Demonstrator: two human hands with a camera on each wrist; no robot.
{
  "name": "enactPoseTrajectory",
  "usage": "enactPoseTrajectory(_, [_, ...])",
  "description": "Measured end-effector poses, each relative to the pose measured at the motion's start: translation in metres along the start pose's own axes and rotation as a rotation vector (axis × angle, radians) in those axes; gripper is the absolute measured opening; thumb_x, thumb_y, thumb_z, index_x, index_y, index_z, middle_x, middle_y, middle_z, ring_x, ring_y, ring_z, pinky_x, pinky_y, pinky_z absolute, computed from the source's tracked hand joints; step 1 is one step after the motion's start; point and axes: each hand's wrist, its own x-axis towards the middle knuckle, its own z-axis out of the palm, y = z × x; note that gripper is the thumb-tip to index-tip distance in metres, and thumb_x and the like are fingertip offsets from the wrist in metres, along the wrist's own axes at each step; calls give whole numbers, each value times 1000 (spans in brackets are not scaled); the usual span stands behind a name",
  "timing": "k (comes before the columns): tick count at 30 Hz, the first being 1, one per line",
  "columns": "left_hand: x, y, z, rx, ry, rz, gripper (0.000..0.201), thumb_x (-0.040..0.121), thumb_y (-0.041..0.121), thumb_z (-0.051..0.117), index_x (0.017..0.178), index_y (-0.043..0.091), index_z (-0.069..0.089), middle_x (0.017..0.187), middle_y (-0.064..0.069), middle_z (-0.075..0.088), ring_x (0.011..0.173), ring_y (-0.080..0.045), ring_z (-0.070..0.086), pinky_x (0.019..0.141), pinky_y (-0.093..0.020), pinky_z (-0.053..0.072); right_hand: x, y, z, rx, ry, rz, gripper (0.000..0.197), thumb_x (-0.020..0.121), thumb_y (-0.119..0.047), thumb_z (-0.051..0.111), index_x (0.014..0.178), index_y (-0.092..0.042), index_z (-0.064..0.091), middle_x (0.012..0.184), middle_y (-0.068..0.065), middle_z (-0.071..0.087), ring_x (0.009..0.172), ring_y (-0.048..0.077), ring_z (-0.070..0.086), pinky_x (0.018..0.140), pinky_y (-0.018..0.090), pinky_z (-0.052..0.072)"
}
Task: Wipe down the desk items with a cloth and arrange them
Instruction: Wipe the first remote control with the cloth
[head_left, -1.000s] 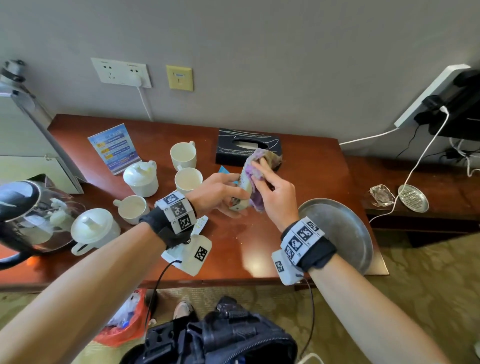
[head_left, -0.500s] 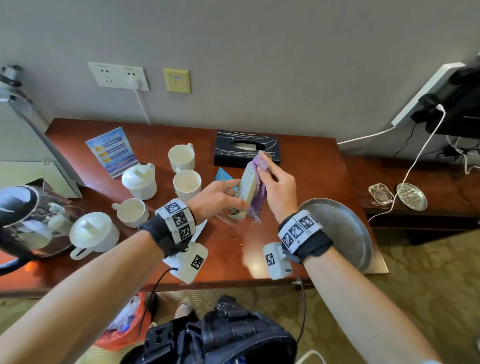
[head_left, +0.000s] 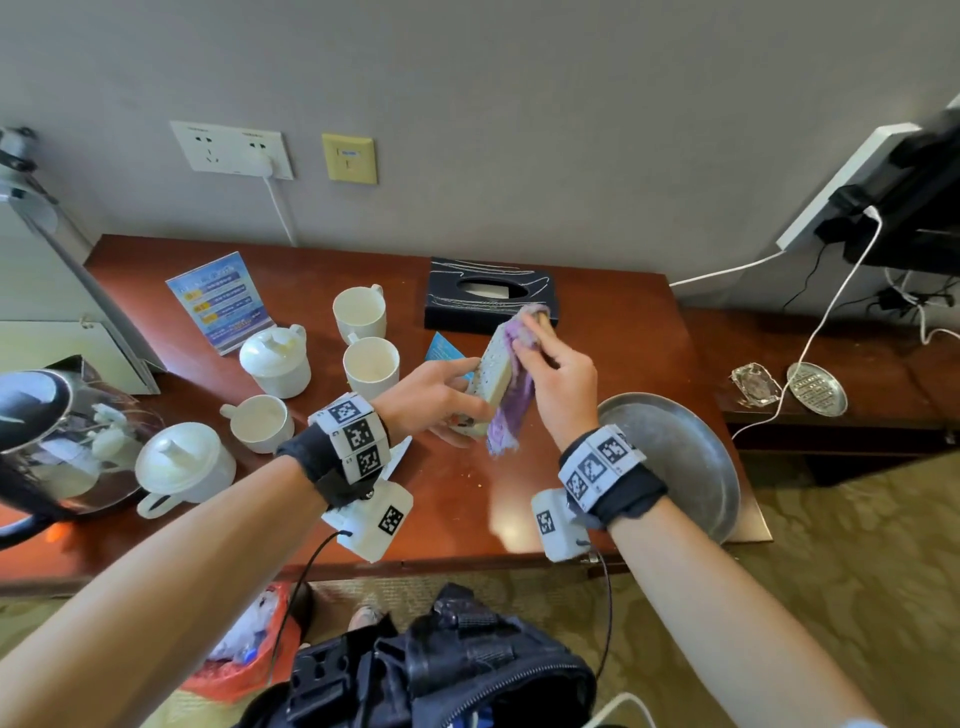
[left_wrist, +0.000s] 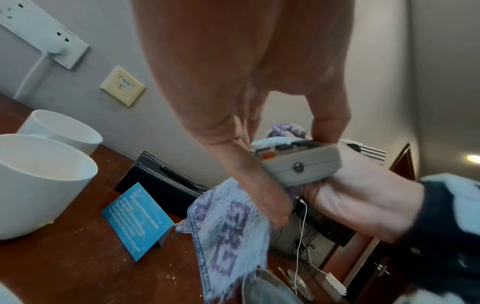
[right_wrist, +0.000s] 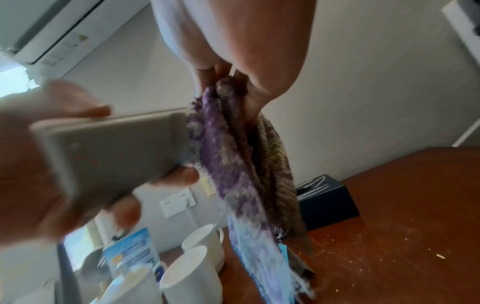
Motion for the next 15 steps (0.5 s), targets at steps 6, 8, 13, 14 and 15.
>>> enactPoseTrajectory(6, [1, 2, 2, 122, 22, 27, 83, 88, 1, 69, 158, 19, 27, 95, 3, 68, 78, -16, 71, 67, -35, 61, 20, -1, -9, 172, 7, 154, 23, 92, -13, 68, 114, -17, 74, 107, -6, 75, 105, 8, 68, 93, 28, 53])
enactPoseTrajectory(8, [3, 2, -2, 188, 49, 30, 86, 87, 3, 71, 158, 23, 25, 103, -3, 68, 77, -17, 70, 65, -34, 61, 19, -1, -11, 218, 9, 191, 20, 91, -8, 67, 102, -24, 74, 94, -11, 76, 94, 5, 70, 84, 24, 52])
enactPoseTrajectory(13, [8, -5, -6, 320, 128, -14, 80, 79, 12, 82, 145, 14, 37, 113, -8, 63, 78, -18, 69, 69, -33, 61, 16, 2, -9, 254, 0, 253, 21, 90, -4, 66, 107, -13, 74, 96, 1, 76, 91, 16, 70, 84, 35, 55])
enactPoseTrajectory(14, [9, -7, -6, 348, 157, -10, 75, 78, 14, 83, 141, 12, 42, 109, -5, 63, 77, -16, 68, 67, -29, 59, 16, 2, -9, 226, -2, 247, 23, 90, -6, 67, 110, -12, 74, 98, 2, 76, 94, 17, 70, 89, 38, 55])
enactPoseTrajectory(15, [10, -9, -6, 366, 192, -1, 70, 78, 15, 83, 137, 11, 46, 104, -3, 64, 76, -15, 67, 68, -29, 59, 16, 3, -10, 195, -4, 230, 24, 89, -9, 69, 112, -12, 74, 102, 1, 76, 99, 17, 70, 94, 40, 55])
